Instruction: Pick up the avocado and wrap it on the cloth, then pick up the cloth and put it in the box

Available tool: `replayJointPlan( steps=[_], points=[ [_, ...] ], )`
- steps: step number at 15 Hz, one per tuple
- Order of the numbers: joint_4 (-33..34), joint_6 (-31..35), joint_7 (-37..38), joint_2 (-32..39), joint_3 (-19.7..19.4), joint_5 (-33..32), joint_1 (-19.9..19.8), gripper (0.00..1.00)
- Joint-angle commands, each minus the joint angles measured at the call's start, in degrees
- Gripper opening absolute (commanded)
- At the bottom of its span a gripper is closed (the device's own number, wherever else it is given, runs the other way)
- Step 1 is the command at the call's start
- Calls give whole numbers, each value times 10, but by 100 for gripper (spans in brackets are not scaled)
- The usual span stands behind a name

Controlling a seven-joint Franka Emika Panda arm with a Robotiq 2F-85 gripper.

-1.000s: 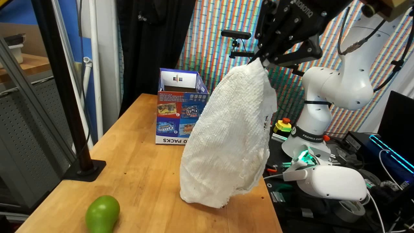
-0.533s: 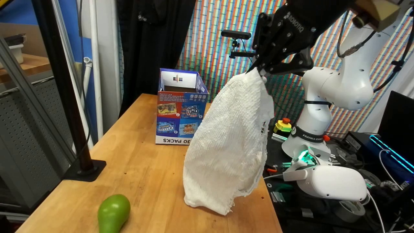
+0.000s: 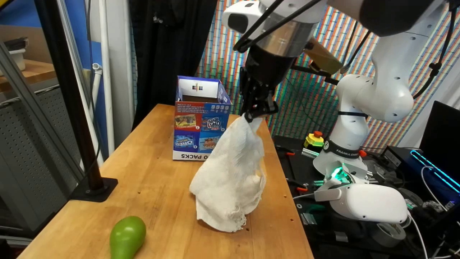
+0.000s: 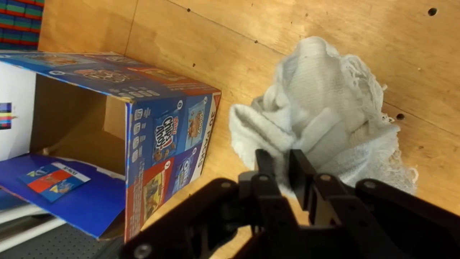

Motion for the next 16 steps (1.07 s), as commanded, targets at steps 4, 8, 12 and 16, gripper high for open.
replayJointPlan(
  steps=[4, 8, 12, 16],
  points=[
    [0, 30, -21, 39, -37, 38, -12, 74],
    [-14, 32, -26, 29, -38, 76, -8, 100],
    [-48, 51, -32, 12, -25, 134, 4, 100],
    [-96, 120, -65, 7, -10, 178, 19, 100]
  ],
)
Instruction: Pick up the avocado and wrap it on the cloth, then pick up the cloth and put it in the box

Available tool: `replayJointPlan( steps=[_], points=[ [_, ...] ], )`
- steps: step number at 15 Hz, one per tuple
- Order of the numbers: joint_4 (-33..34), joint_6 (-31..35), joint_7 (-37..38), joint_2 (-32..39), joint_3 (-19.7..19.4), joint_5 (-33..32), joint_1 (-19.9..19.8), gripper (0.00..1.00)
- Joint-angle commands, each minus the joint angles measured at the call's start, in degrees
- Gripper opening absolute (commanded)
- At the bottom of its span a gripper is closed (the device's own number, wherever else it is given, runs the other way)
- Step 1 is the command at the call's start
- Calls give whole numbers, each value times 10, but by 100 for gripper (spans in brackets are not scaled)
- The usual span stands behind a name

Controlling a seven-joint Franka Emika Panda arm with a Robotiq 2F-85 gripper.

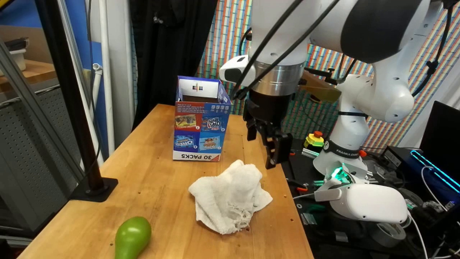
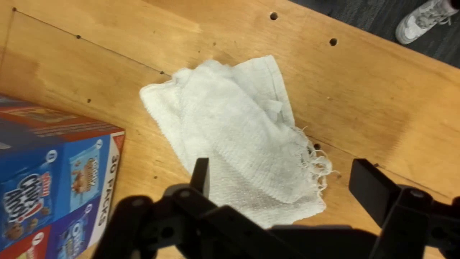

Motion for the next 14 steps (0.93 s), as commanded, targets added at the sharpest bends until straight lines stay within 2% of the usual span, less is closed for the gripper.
replayJointPlan(
  steps=[1, 6, 14],
  points=[
    [-62, 76, -49, -25, 6, 44, 9, 100],
    [-113, 153, -131, -23, 3, 69, 5, 100],
    [-141, 182, -241, -4, -19, 72, -15, 100]
  ],
)
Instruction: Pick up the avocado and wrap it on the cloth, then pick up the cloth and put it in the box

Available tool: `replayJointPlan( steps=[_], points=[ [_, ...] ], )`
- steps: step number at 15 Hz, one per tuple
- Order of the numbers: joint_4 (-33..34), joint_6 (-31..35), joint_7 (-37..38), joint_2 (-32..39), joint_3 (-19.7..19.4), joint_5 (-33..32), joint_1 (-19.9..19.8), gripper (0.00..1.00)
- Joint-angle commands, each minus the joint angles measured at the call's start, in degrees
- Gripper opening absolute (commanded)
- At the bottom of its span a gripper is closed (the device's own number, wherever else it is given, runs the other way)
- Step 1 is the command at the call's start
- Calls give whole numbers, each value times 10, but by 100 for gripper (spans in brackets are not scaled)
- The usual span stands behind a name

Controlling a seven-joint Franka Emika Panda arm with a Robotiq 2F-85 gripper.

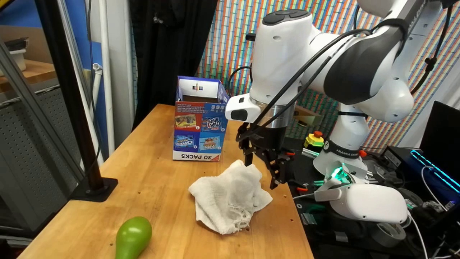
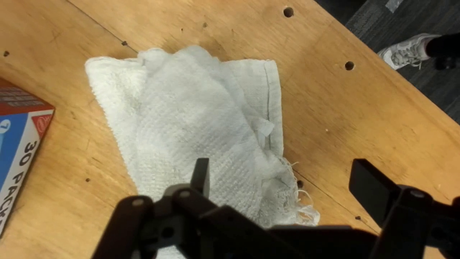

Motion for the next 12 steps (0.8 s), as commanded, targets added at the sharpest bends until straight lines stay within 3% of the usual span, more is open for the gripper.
replayJointPlan(
  steps=[1, 7, 12],
  points=[
    [-19, 24, -62, 0, -11, 22, -12, 100],
    [-40, 35, -109, 21, -15, 51, -22, 100],
    [-48, 34, -106, 36, -12, 46, -21, 100]
  ],
)
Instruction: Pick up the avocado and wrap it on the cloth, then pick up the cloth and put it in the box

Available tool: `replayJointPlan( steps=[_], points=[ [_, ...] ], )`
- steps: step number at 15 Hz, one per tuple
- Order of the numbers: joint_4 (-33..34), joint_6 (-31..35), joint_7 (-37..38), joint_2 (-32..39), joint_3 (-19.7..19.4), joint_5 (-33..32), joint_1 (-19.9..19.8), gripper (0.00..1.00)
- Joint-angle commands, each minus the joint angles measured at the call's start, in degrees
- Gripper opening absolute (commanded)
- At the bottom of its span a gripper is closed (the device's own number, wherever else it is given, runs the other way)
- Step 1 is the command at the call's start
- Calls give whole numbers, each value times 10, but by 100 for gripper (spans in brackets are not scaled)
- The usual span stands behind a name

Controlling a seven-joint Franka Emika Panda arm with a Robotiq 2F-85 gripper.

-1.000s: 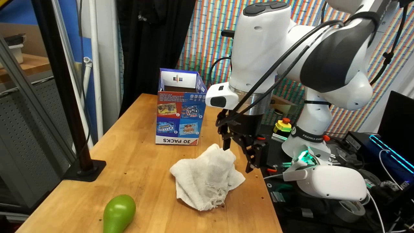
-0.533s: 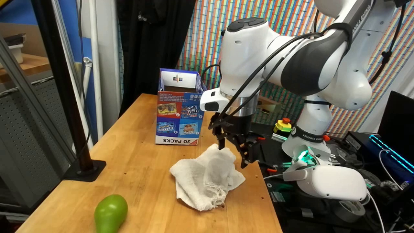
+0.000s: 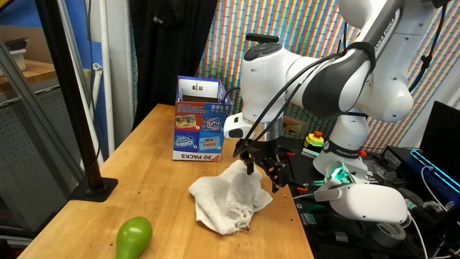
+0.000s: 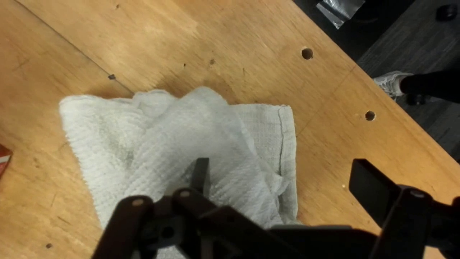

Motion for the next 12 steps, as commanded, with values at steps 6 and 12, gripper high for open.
replayJointPlan(
  steps=[6, 12],
  points=[
    [-4, 45, 54, 9, -2, -79, 8, 100],
    [1, 56, 120, 19, -3, -256, 25, 100]
  ],
)
